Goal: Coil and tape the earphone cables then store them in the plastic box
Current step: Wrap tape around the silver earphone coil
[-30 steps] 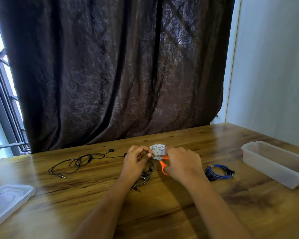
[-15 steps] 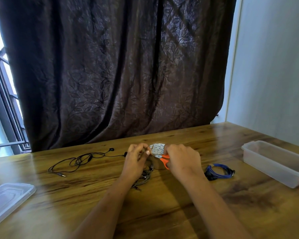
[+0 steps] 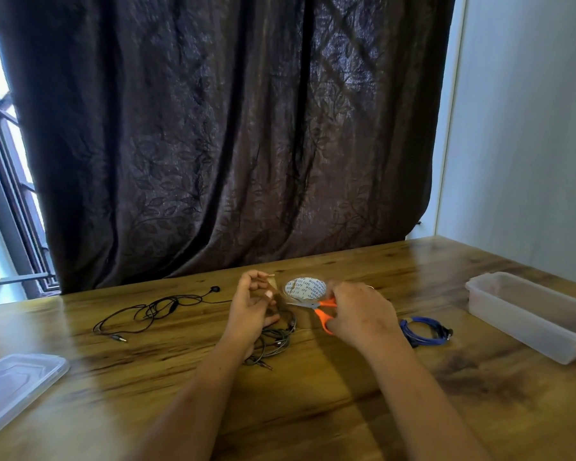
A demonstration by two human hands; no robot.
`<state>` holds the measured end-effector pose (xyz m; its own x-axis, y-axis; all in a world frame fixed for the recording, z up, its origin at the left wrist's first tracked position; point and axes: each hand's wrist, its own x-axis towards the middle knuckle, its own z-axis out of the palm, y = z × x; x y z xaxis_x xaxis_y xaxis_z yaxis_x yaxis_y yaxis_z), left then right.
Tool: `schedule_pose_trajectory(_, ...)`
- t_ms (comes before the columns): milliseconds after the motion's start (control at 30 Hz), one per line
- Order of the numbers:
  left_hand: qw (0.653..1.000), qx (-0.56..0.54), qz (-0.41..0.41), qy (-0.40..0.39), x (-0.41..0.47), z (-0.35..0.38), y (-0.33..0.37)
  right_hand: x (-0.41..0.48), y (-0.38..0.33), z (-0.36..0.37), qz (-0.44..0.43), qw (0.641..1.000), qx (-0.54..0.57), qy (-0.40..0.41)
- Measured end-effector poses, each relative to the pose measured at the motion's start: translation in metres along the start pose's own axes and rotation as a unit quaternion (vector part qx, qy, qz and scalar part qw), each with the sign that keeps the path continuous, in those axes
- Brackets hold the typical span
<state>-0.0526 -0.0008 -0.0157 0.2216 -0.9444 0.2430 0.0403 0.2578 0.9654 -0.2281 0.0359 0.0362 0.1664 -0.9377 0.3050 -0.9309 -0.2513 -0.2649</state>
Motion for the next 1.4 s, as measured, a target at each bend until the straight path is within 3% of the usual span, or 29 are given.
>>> schedule_pose_trajectory(267,0.999,-0.030,-0.021,0.004,0.001,-0.002,0.002,0.000,0.013,-0.009,0.044,0.999,0.028,0.015)
schedule_pose_trajectory(467,1.000,-0.015,0.007,0.024,0.002,0.000,0.001,0.001,0.030,-0.018,0.043,0.978,0.089,-0.186)
schedule_pose_trajectory(600,0.996,-0.032,0.039,0.068,0.001,-0.001,0.000,0.004,0.038,-0.017,0.073,0.965,0.051,-0.246)
schedule_pose_trajectory(800,0.996,-0.041,0.025,0.070,-0.002,-0.004,0.002,0.003,0.030,-0.014,0.078,0.938,0.063,-0.332)
schedule_pose_trajectory(867,0.995,-0.049,0.015,0.082,-0.004,-0.005,0.003,0.004,0.025,-0.010,0.058,0.941,0.099,-0.317)
schedule_pose_trajectory(1000,0.991,-0.051,0.004,0.122,-0.010,-0.012,0.006,0.012,0.002,0.003,0.034,0.970,0.200,-0.134)
schedule_pose_trajectory(1033,0.991,-0.045,0.006,0.129,-0.012,-0.014,0.007,0.015,-0.007,0.008,0.027,0.972,0.201,-0.118)
schedule_pose_trajectory(1200,0.970,0.166,0.046,0.173,-0.024,-0.039,0.015,0.028,-0.053,0.038,-0.035,0.990,0.079,-0.107)
schedule_pose_trajectory(1400,0.950,0.292,-0.051,0.097,-0.051,-0.064,0.008,0.023,-0.074,0.055,-0.027,0.997,-0.003,-0.072)
